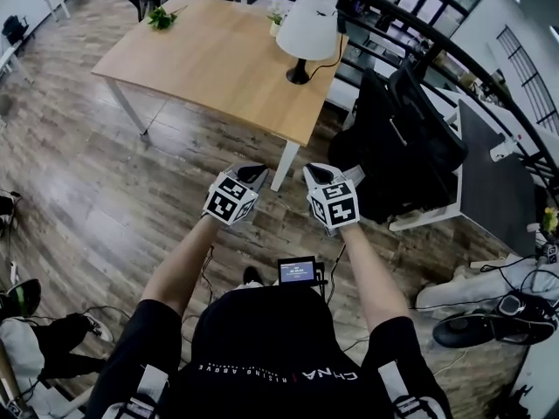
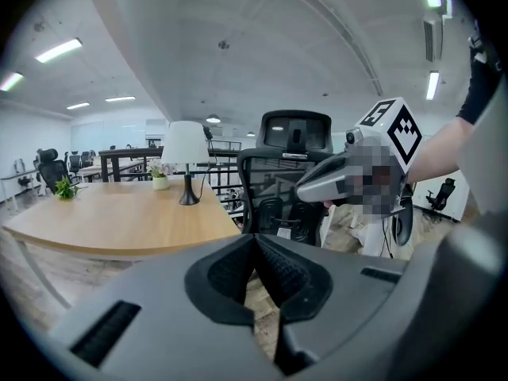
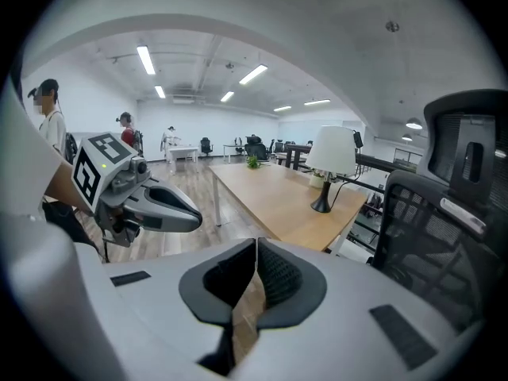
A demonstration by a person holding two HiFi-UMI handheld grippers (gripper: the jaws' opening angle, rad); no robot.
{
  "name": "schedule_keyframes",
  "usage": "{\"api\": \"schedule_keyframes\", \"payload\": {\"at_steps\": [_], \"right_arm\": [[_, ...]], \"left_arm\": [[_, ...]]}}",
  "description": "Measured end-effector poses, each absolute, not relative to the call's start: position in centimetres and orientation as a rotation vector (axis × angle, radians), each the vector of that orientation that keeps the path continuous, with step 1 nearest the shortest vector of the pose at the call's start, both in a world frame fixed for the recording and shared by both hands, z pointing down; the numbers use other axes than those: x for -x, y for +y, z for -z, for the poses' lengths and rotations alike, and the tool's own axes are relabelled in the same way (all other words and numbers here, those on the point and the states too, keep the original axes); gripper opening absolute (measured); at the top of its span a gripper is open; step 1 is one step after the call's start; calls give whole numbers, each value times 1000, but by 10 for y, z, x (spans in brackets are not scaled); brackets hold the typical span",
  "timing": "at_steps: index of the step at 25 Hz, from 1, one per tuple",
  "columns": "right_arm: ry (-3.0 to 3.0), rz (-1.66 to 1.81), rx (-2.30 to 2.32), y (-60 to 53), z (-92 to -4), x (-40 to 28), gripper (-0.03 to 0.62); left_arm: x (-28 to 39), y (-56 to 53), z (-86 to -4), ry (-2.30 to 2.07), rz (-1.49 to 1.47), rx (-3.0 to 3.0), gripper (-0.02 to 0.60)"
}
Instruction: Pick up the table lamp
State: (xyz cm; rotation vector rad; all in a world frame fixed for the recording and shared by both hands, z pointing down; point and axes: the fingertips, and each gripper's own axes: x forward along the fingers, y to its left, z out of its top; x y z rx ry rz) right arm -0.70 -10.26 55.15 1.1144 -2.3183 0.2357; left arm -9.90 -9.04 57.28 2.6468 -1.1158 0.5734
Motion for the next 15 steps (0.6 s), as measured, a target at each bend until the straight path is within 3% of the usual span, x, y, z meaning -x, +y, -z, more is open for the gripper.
{"api": "schedule_keyframes", "payload": {"at_steps": [15], "right_arm": [[-2376,-282,-1114,-203,-556,29,32]], "left_arm": [[116,-177,-572,-1178,-554,-2602,18]]}}
